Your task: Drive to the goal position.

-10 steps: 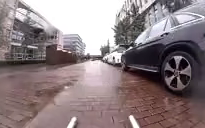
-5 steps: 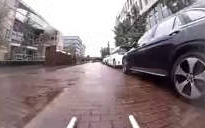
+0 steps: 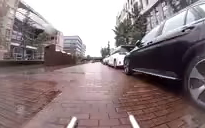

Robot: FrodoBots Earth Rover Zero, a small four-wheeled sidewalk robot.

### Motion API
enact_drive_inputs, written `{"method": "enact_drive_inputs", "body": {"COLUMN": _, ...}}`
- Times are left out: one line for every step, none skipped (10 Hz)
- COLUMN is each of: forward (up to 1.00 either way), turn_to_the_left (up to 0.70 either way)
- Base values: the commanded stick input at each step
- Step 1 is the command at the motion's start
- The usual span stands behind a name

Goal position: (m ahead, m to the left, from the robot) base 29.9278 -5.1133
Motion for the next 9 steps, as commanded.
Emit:
{"method": "enact_drive_inputs", "body": {"forward": 0.70, "turn_to_the_left": 0.00}}
{"method": "enact_drive_inputs", "body": {"forward": 0.70, "turn_to_the_left": 0.00}}
{"method": "enact_drive_inputs", "body": {"forward": 0.70, "turn_to_the_left": 0.00}}
{"method": "enact_drive_inputs", "body": {"forward": 0.70, "turn_to_the_left": 0.00}}
{"method": "enact_drive_inputs", "body": {"forward": 0.70, "turn_to_the_left": 0.00}}
{"method": "enact_drive_inputs", "body": {"forward": 0.70, "turn_to_the_left": 0.00}}
{"method": "enact_drive_inputs", "body": {"forward": 0.70, "turn_to_the_left": 0.00}}
{"method": "enact_drive_inputs", "body": {"forward": 0.70, "turn_to_the_left": 0.00}}
{"method": "enact_drive_inputs", "body": {"forward": 0.70, "turn_to_the_left": 0.02}}
